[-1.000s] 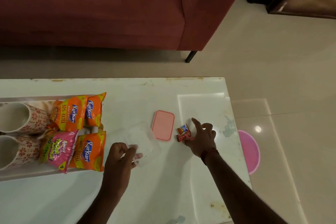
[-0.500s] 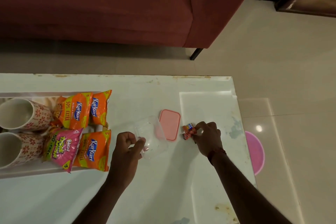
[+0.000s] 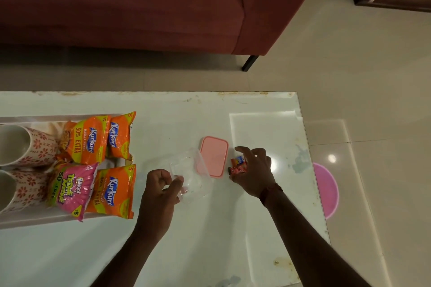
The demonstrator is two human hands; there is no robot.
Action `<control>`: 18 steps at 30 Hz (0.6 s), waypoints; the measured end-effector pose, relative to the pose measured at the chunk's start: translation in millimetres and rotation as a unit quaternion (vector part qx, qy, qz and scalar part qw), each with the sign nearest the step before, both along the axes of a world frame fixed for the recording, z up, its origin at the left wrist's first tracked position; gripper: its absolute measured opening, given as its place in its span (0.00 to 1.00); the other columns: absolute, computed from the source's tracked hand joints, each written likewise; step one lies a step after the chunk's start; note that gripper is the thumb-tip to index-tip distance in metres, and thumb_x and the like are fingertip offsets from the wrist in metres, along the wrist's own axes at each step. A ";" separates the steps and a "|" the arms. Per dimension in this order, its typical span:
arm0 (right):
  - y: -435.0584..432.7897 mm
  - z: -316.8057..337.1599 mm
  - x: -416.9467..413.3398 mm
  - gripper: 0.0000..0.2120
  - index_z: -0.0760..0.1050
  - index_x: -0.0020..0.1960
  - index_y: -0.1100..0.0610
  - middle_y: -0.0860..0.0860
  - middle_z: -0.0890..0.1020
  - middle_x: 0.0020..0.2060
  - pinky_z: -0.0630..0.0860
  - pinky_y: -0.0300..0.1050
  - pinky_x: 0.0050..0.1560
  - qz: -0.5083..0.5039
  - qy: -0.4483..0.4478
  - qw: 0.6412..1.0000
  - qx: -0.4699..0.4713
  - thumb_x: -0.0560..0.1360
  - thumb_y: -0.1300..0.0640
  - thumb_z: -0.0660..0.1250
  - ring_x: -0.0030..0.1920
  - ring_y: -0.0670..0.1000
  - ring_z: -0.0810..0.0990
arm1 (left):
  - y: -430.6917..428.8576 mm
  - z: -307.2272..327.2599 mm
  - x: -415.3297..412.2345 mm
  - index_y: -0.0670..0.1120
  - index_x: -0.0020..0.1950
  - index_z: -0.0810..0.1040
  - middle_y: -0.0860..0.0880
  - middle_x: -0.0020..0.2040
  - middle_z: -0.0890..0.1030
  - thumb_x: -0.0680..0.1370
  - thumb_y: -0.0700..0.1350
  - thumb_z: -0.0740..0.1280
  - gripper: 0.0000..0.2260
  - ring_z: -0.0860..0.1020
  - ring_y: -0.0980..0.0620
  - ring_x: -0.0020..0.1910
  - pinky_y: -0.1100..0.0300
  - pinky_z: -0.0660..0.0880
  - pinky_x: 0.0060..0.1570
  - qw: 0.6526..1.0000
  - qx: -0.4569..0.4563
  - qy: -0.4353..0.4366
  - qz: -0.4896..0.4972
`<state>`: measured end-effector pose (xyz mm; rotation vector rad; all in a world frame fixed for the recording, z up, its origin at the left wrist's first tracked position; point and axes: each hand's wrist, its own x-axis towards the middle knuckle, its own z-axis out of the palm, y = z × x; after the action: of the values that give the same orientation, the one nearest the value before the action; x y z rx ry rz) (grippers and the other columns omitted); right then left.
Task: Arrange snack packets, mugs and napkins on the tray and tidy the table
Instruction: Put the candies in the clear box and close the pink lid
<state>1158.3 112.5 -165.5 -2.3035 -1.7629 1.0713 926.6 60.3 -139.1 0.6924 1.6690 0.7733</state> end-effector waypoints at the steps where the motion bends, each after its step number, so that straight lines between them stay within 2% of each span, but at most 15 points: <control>1: -0.3 -2.1 -2.6 0.26 0.71 0.67 0.43 0.51 0.65 0.61 0.64 0.39 0.56 0.008 -0.007 1.000 0.013 0.71 0.52 0.73 0.60 0.56 0.65 | 0.1 -1.1 0.5 0.43 0.53 0.69 0.39 0.47 0.83 0.76 0.44 0.70 0.12 0.84 0.41 0.45 0.39 0.80 0.49 1.000 0.000 -0.001 0.001; 5: -2.1 -8.9 -7.8 0.13 0.77 0.58 0.47 0.50 0.70 0.58 0.67 0.40 0.52 -0.002 -0.013 0.999 0.043 0.74 0.54 0.70 0.57 0.56 0.68 | 0.8 -5.1 1.1 0.43 0.52 0.69 0.38 0.48 0.82 0.76 0.44 0.70 0.12 0.84 0.41 0.46 0.41 0.81 0.50 1.000 0.002 -0.006 -0.004; 9: -4.7 -10.3 -9.6 0.07 0.78 0.52 0.51 0.49 0.73 0.50 0.68 0.42 0.49 0.014 -0.023 0.998 0.063 0.75 0.59 0.67 0.50 0.55 0.70 | 1.6 -9.7 0.8 0.43 0.53 0.69 0.39 0.49 0.82 0.76 0.45 0.70 0.12 0.84 0.42 0.46 0.43 0.81 0.48 1.000 0.001 0.000 -0.009; 15: -3.0 -2.5 -8.0 0.09 0.80 0.43 0.55 0.50 0.78 0.41 0.75 0.48 0.43 0.010 -0.026 0.997 0.075 0.68 0.67 0.66 0.43 0.54 0.76 | 0.4 -14.1 0.1 0.44 0.53 0.70 0.40 0.50 0.82 0.76 0.46 0.69 0.11 0.84 0.41 0.47 0.45 0.82 0.48 1.000 -0.002 -0.009 -0.016; 18: -6.5 5.2 -8.3 0.08 0.80 0.41 0.53 0.48 0.81 0.40 0.75 0.40 0.41 -0.060 0.026 0.996 0.060 0.67 0.65 0.68 0.42 0.50 0.78 | -0.8 -13.9 -0.4 0.45 0.53 0.70 0.39 0.51 0.81 0.76 0.47 0.69 0.11 0.83 0.41 0.49 0.45 0.82 0.49 1.000 -0.001 -0.009 -0.027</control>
<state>1150.0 106.0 -160.3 -2.2570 -1.5998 0.9700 926.1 59.5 -153.0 0.7246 1.6283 0.7366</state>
